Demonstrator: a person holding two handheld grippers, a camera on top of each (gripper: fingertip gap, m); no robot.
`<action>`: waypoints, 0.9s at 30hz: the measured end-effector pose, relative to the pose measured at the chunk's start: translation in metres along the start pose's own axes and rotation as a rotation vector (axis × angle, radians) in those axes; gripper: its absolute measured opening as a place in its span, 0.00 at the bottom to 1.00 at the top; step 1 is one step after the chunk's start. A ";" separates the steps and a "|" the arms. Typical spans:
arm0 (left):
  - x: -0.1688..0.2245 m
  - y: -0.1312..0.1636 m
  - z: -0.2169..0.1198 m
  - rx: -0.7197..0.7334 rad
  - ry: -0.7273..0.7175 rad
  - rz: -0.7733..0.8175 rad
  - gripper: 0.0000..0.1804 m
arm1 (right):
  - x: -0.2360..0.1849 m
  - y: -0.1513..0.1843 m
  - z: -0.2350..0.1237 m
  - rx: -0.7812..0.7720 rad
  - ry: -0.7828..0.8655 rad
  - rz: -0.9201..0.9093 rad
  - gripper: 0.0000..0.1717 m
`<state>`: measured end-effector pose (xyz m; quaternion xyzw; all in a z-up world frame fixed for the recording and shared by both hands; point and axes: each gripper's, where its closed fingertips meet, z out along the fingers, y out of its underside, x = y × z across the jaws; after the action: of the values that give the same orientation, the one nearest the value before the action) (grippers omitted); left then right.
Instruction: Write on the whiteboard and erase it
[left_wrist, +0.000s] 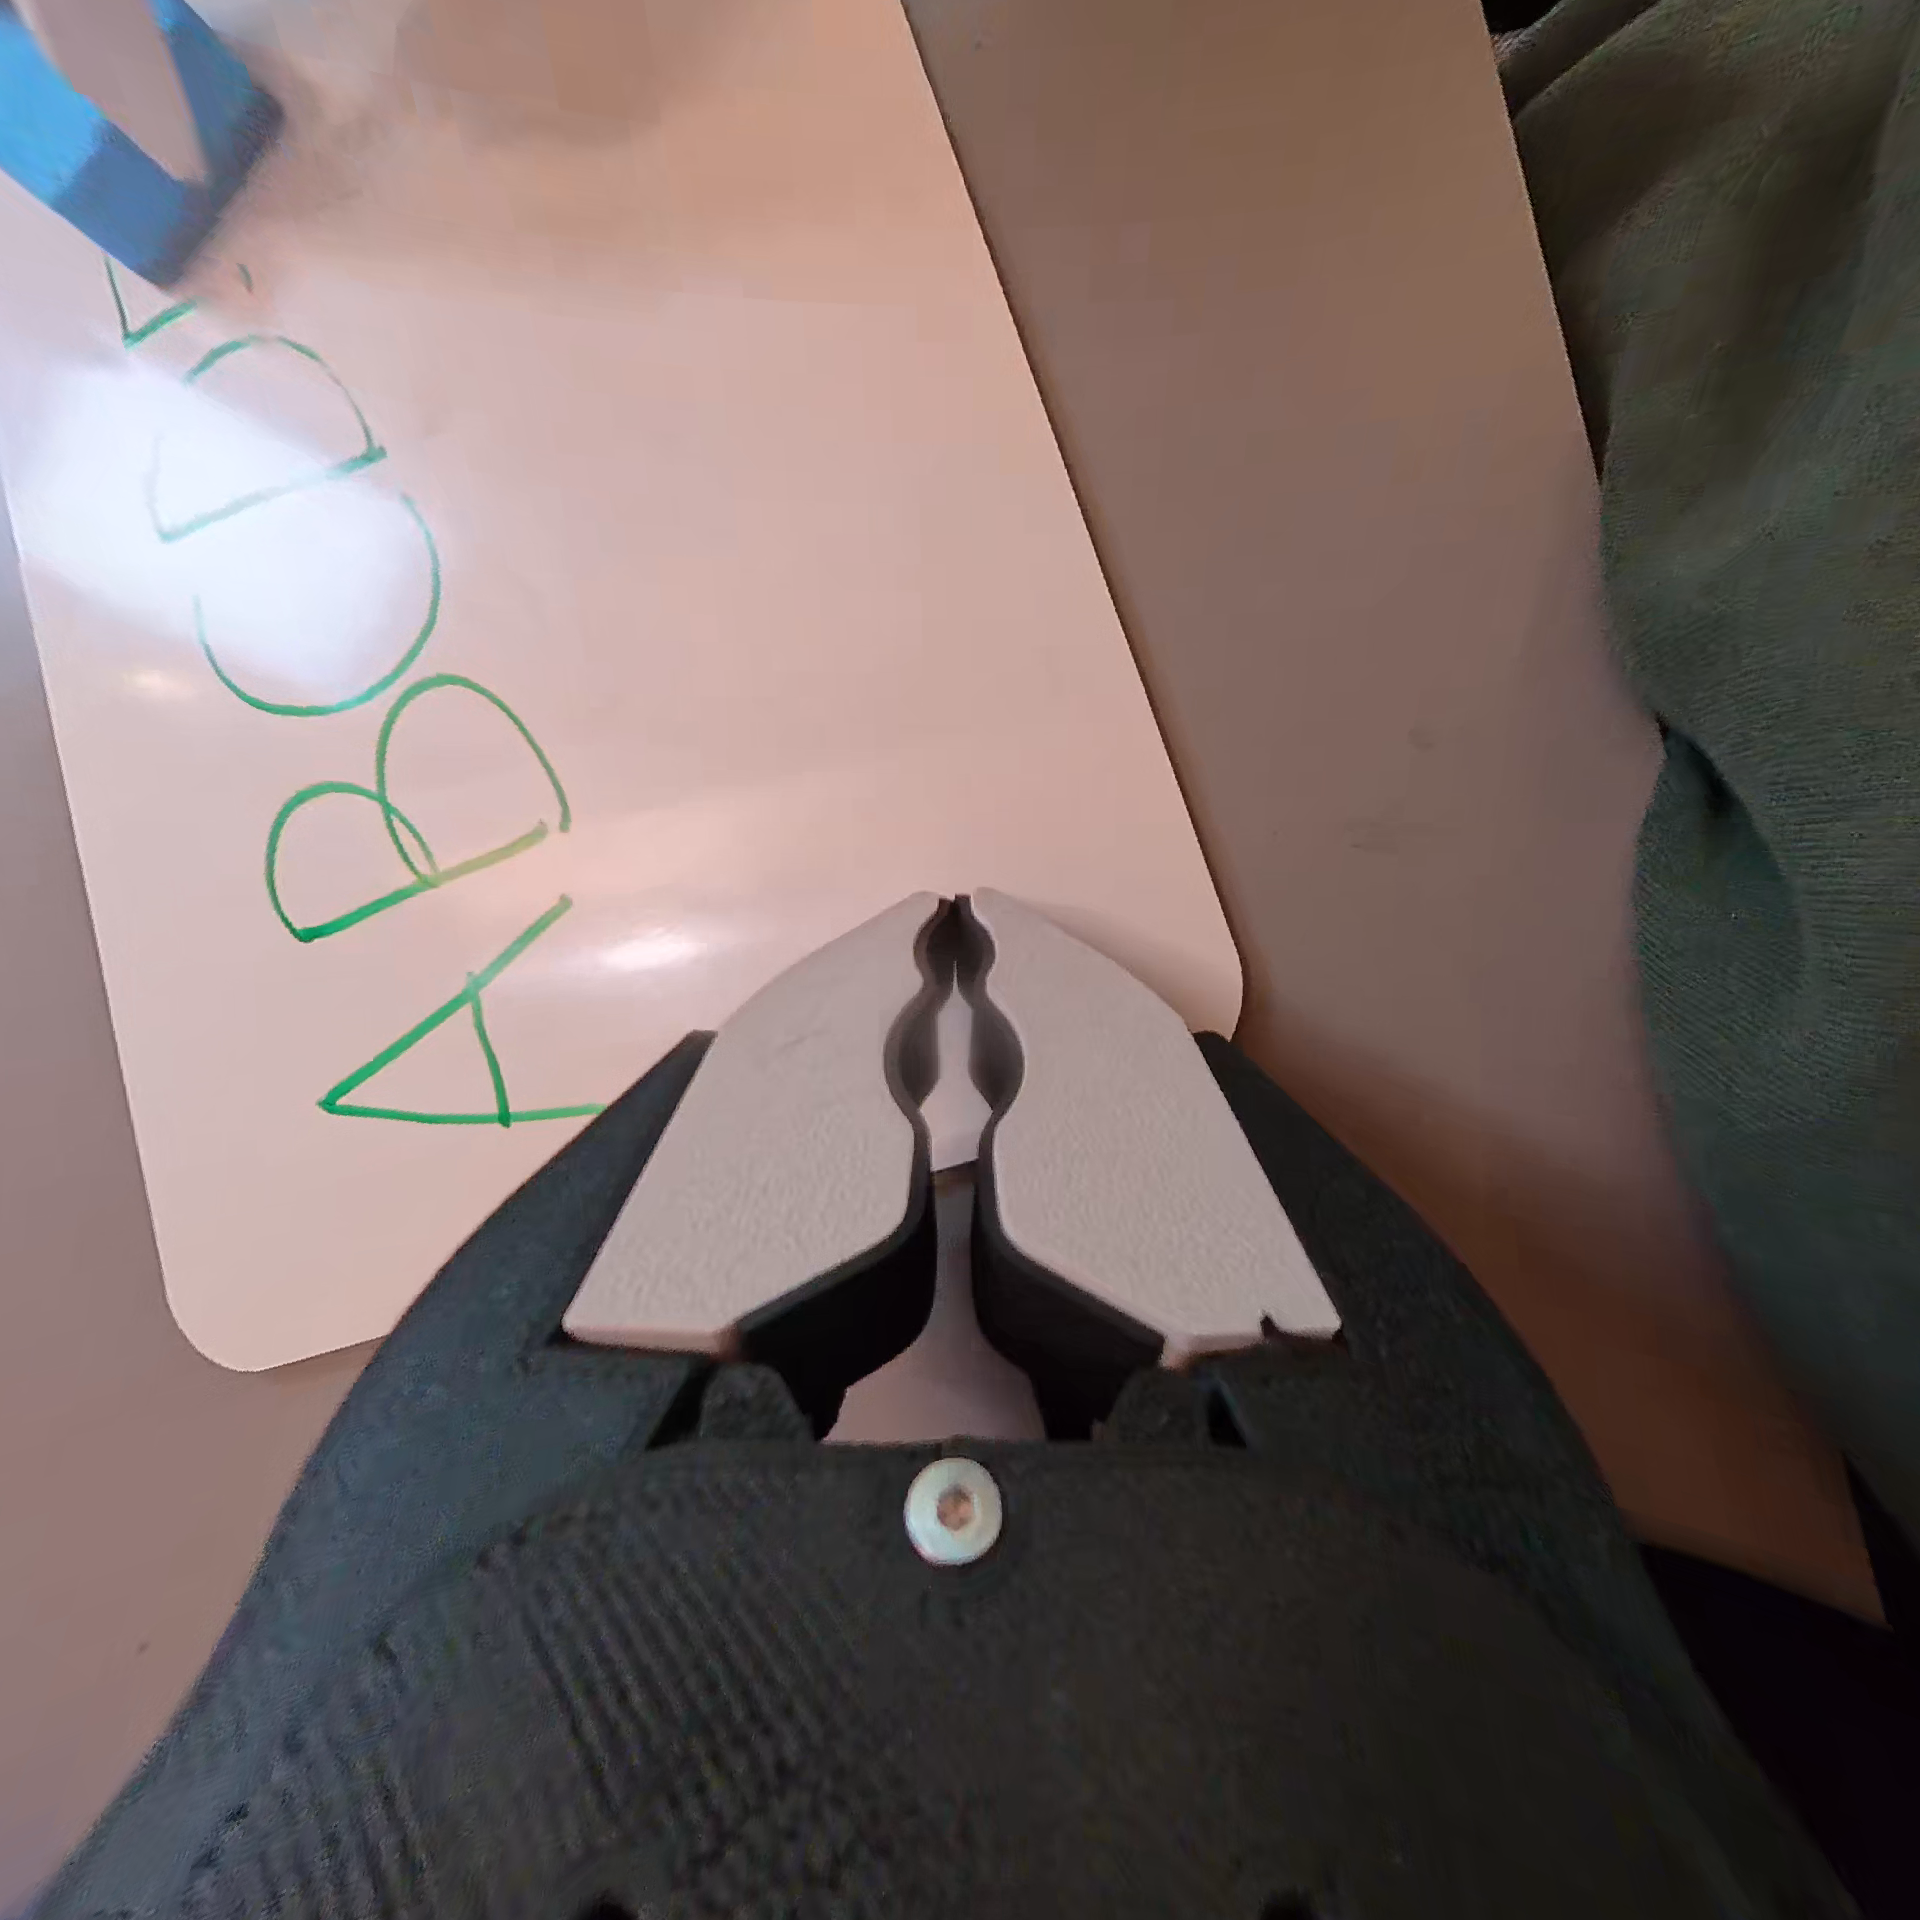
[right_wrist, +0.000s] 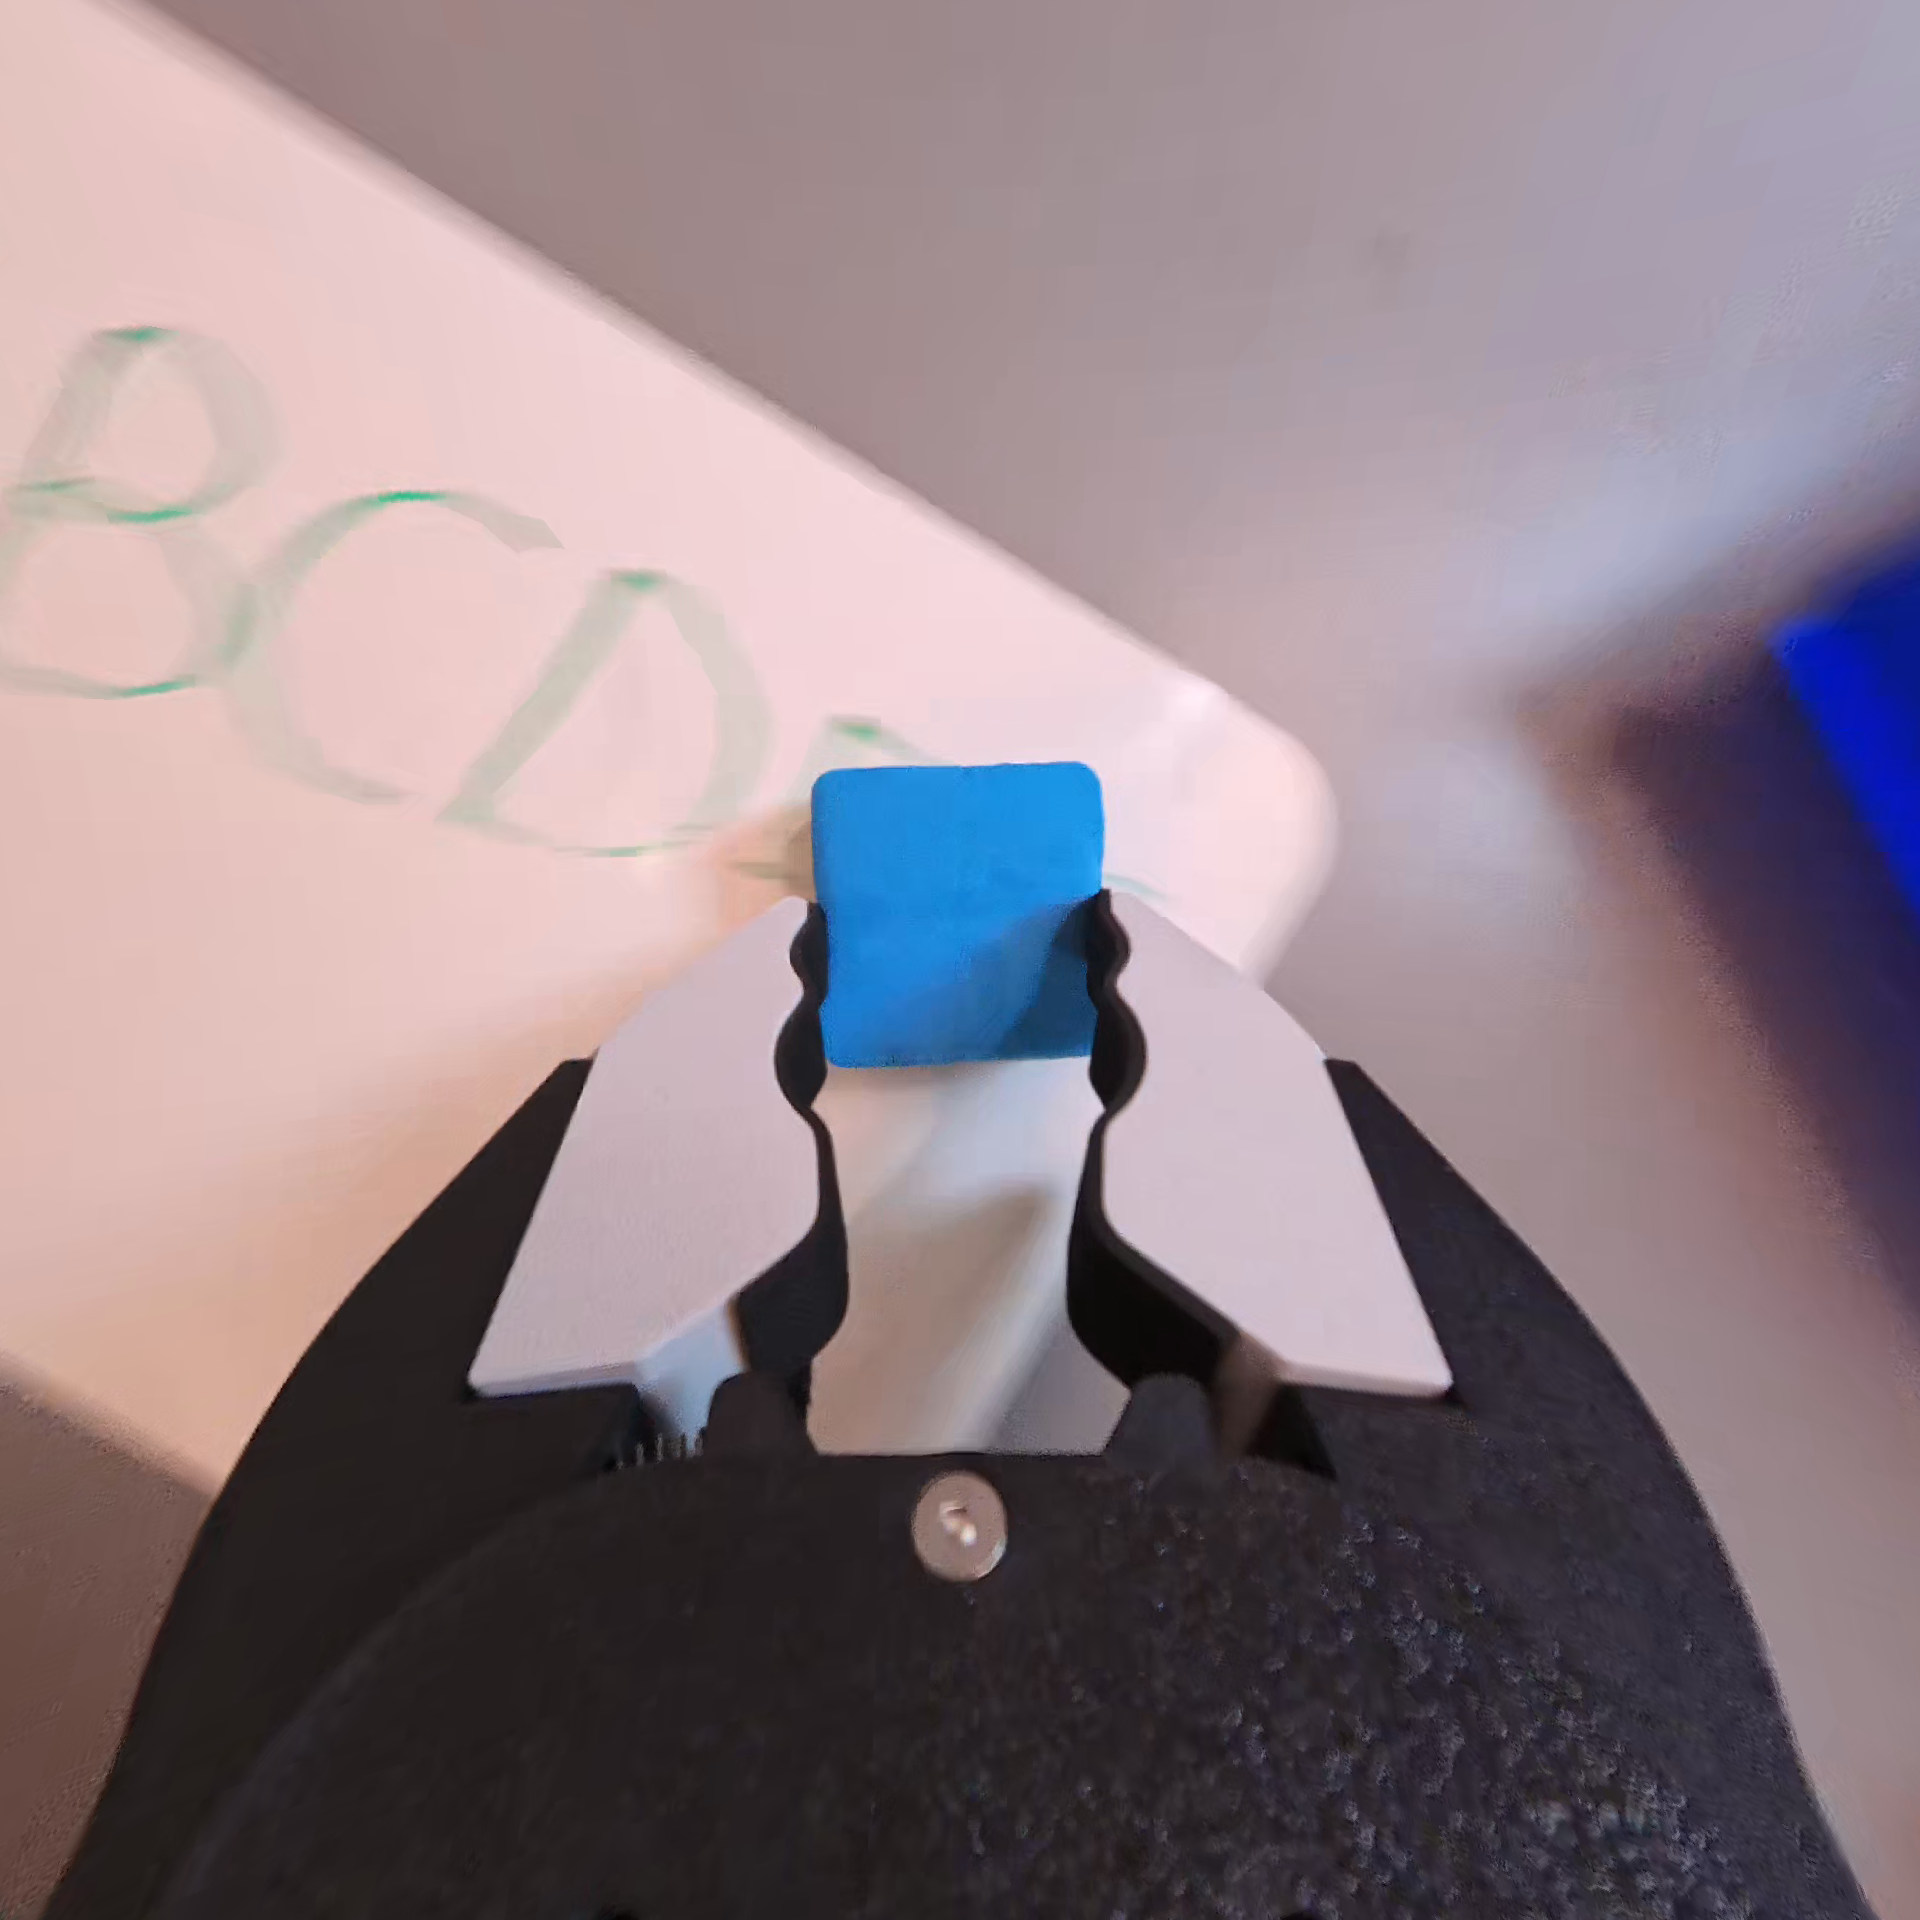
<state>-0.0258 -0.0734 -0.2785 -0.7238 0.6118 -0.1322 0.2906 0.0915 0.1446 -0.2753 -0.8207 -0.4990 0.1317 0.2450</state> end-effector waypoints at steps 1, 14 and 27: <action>0.000 0.000 0.000 0.003 0.011 -0.006 0.00 | -0.031 -0.003 0.001 -0.004 -0.046 -0.069 0.28; -0.002 -0.002 0.002 0.025 0.051 -0.050 0.00 | -0.088 -0.023 0.012 0.010 -0.137 -0.250 0.29; -0.001 -0.002 0.001 0.028 0.057 -0.060 0.00 | -0.093 -0.016 0.007 0.006 -0.169 -0.261 0.29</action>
<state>-0.0236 -0.0717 -0.2782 -0.7335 0.5960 -0.1698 0.2792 0.0323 0.0702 -0.2749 -0.7343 -0.6198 0.1686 0.2195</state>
